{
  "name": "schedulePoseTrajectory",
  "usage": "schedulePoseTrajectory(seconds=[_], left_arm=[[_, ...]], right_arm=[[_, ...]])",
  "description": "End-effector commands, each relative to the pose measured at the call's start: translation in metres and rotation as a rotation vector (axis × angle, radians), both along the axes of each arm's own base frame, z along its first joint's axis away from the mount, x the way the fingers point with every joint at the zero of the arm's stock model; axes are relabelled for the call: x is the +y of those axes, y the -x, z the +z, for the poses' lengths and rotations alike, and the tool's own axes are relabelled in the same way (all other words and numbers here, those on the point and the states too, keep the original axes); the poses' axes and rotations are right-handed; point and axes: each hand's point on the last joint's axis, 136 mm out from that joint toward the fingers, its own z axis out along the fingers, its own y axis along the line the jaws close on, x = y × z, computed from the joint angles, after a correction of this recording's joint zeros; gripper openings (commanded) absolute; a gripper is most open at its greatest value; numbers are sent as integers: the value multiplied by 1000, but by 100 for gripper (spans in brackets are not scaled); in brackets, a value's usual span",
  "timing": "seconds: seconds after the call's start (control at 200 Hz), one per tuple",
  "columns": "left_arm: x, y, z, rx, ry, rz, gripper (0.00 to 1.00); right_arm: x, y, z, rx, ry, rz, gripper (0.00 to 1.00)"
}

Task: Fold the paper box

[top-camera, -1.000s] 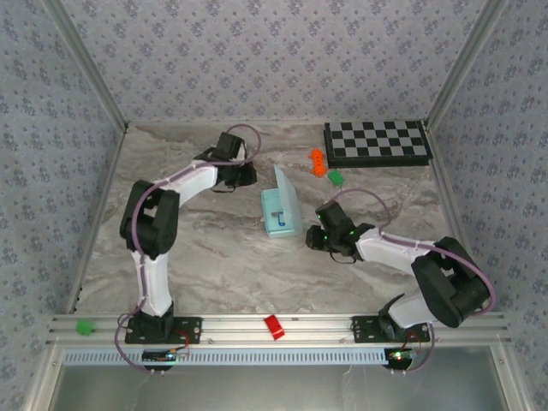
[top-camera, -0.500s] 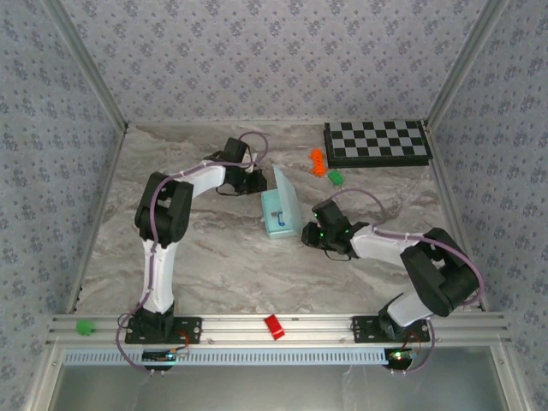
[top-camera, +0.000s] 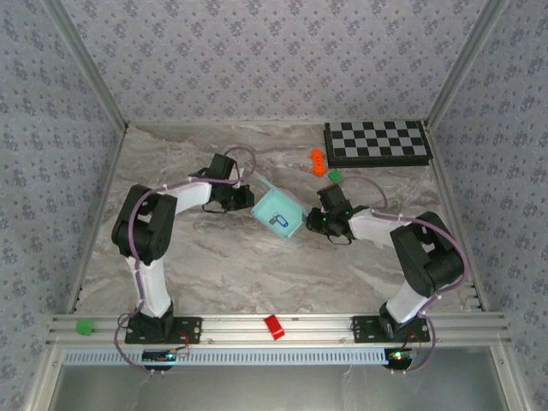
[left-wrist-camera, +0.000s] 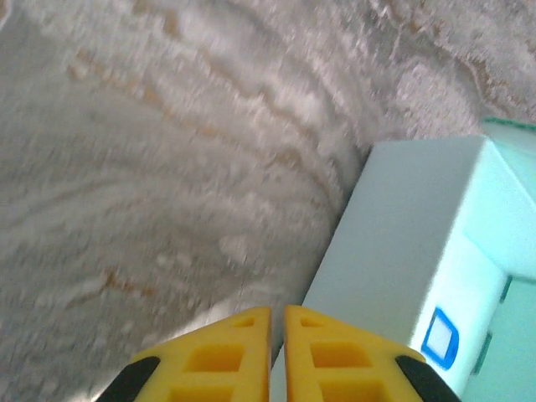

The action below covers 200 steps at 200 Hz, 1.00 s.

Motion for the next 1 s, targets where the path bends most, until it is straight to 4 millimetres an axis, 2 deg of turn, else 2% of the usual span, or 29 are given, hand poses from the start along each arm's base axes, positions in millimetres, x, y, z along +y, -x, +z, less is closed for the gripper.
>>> schedulePoseTrajectory(seconds=[0.0,0.125,0.285,0.485,0.68,0.85,0.995], left_arm=[[-18,23,10,4,42,-12,13],[-23,38,11,-3,58,7,14],[-21,46,18,-30,30,31,16],[8,50,26,-68,-78,112,21],[40,62,50,-157,-179,152,33],[64,71,71,-255,-268,128,42],[69,76,83,-322,-310,47,47]], right_arm=[[17,-15,9,-34,-20,95,23],[14,-27,6,-32,10,111,24],[11,-42,8,-35,33,134,26],[-5,-49,11,-34,86,135,27],[-32,-41,26,-55,141,126,33],[-53,-25,49,-106,170,139,39],[-53,-13,73,-190,163,222,43]])
